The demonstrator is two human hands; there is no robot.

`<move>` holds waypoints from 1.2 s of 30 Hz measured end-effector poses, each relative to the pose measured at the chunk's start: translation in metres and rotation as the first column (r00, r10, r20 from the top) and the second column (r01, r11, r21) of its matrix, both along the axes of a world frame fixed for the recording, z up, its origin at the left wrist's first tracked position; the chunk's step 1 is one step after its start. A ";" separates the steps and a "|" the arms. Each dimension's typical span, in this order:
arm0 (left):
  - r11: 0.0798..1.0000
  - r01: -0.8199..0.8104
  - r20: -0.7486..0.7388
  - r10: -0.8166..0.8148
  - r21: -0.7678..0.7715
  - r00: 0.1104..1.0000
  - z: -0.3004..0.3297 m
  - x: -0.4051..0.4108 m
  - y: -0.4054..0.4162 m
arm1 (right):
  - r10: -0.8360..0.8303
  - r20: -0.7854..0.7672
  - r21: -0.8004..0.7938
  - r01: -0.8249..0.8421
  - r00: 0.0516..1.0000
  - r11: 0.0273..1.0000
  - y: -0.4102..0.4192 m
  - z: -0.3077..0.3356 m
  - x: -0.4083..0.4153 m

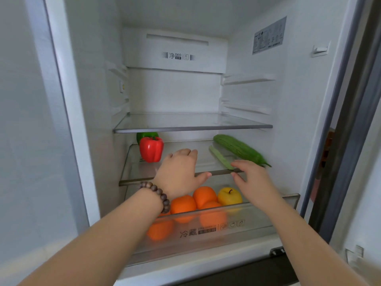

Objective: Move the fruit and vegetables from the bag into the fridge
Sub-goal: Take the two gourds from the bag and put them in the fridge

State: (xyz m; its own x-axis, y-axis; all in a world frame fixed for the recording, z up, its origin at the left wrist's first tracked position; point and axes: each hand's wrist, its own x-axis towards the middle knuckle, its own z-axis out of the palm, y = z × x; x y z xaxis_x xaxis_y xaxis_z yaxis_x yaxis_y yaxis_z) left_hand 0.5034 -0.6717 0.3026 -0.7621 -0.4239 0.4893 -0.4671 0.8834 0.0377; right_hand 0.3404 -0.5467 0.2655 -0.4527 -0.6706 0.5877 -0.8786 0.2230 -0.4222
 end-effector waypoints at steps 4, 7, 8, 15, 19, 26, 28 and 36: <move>1.000 0.006 -0.167 -0.005 0.003 0.986 -0.018 0.025 0.016 | -0.039 0.026 -0.143 0.042 0.999 0.989 0.012 -0.019 0.027; 1.000 -0.018 -0.234 0.020 0.008 0.972 -0.037 0.039 0.029 | -0.094 0.014 -0.215 0.095 0.995 0.972 0.021 -0.033 0.045; 0.999 -0.037 -0.252 0.036 -0.001 0.967 -0.043 0.043 0.033 | -0.115 0.007 -0.221 0.114 0.993 0.969 0.025 -0.038 0.049; 0.977 -0.211 -0.423 0.189 -0.007 0.886 -0.084 0.059 0.074 | -0.133 0.021 -0.189 0.134 0.991 0.973 0.055 -0.070 0.076; 0.939 -0.334 -0.540 0.325 0.085 0.776 -0.114 0.061 0.106 | -0.149 0.057 -0.183 0.158 0.987 0.970 0.071 -0.092 0.078; 0.787 -0.497 -0.556 0.613 0.366 0.561 -0.154 0.047 0.128 | -0.224 0.190 -0.201 0.262 0.956 0.944 0.076 -0.110 0.066; 0.743 -0.509 -0.530 0.668 0.434 0.523 -0.158 0.043 0.122 | -0.222 0.231 -0.177 0.266 0.947 0.948 0.067 -0.111 0.065; 0.728 -0.424 -0.537 0.684 0.538 0.493 -0.164 0.026 0.090 | -0.192 0.274 -0.209 0.253 0.942 0.945 0.034 -0.119 0.054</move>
State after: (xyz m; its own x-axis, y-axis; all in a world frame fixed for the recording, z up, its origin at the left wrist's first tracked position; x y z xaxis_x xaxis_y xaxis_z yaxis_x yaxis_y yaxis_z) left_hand 0.5294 -0.5815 0.1383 0.1756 -0.8487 0.4989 -0.5766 0.3221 0.7508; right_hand 0.3941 -0.5124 0.1463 -0.7249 -0.3899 0.5679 -0.6791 0.2664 -0.6839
